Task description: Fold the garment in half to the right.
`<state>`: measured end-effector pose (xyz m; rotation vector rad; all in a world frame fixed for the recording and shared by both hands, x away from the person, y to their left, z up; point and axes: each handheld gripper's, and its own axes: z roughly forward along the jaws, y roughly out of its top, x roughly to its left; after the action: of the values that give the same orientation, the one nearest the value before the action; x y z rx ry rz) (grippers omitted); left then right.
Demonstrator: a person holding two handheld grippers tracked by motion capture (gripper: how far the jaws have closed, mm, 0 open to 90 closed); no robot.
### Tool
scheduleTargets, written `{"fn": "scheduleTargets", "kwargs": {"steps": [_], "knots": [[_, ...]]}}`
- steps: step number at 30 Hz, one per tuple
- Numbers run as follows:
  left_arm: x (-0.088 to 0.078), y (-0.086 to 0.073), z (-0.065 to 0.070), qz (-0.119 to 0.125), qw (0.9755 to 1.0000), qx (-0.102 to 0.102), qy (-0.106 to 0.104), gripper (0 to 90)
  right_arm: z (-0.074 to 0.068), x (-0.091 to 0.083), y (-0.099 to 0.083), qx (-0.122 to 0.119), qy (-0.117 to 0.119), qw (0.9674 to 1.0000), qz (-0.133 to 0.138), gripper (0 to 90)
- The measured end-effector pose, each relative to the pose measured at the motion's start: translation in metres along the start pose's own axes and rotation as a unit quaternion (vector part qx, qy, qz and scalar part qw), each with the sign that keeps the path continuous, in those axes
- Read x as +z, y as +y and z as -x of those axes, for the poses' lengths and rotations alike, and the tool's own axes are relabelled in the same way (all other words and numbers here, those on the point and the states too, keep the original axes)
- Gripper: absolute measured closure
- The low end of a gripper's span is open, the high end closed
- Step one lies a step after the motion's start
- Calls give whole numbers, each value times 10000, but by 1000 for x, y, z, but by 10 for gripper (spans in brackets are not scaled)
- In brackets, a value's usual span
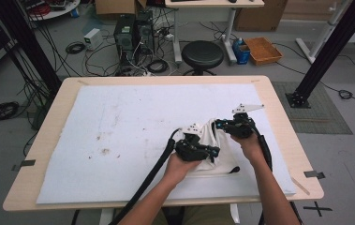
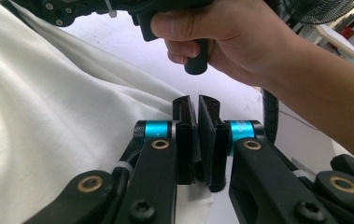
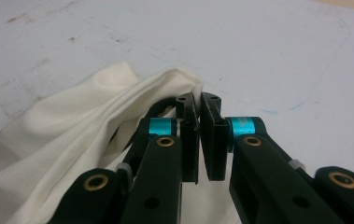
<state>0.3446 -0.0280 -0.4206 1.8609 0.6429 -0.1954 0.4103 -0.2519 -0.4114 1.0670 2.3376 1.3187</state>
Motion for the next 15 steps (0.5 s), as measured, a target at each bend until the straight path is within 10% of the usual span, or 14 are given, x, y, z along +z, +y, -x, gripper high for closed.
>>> {"fn": "scheduleTargets", "kwargs": {"steps": [6,9,15], "knots": [[11,1,1,122,9999,80,-30,837,6,-5,-7,45,-312,9994,-116,867],[8,4,1,246,9997,76,18,683,7,-7,-11,20,-456,9987,-239,843],[-44,5,-10,646,9958,271,587,485,9,-29,-20,266,-634,9976,-68,624]]}}
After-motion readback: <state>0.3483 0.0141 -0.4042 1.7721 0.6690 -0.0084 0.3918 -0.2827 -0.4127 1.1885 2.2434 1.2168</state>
